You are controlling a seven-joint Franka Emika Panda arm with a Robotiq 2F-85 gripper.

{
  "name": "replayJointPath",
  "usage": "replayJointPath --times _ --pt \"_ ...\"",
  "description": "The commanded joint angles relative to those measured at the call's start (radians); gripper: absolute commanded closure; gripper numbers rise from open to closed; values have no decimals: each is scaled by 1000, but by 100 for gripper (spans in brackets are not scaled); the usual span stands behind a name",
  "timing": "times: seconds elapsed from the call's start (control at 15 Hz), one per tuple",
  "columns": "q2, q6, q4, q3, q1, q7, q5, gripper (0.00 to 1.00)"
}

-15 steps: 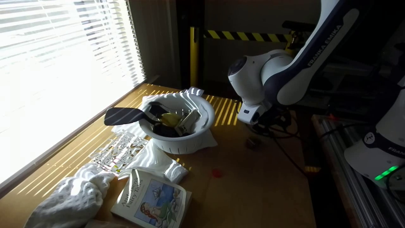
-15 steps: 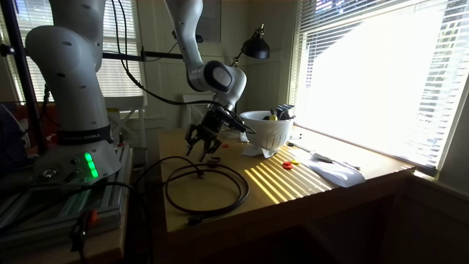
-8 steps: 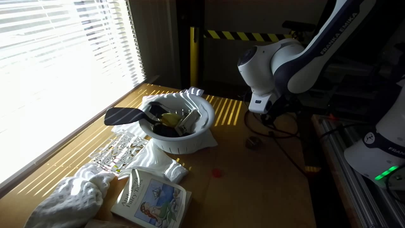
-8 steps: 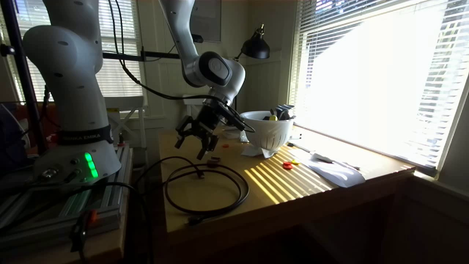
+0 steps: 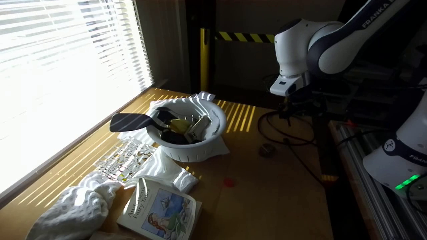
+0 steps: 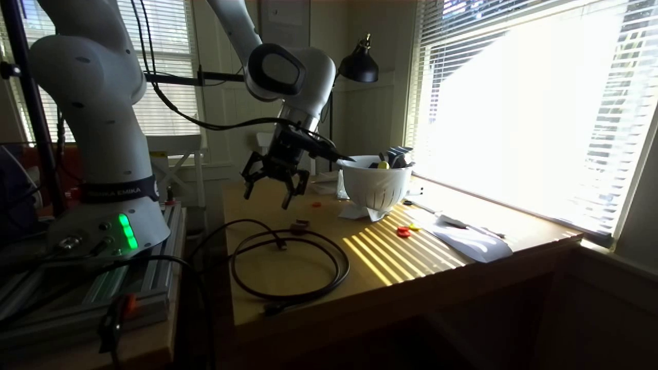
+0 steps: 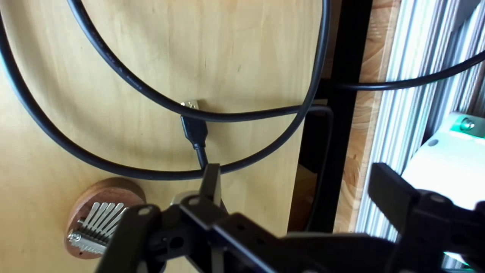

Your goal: Untangle the cable

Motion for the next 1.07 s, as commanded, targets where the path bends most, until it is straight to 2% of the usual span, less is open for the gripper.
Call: replayJointPath --times 0.0,0.53,0.73,1.0 --pt "-9 -2 -3 -9 7 1 3 0" --pt "8 123 -23 -70 -6 -100 117 0" --pt "38 140 -17 -74 -5 -116 181 0" --pt "103 175 3 -73 -18 -98 206 0"
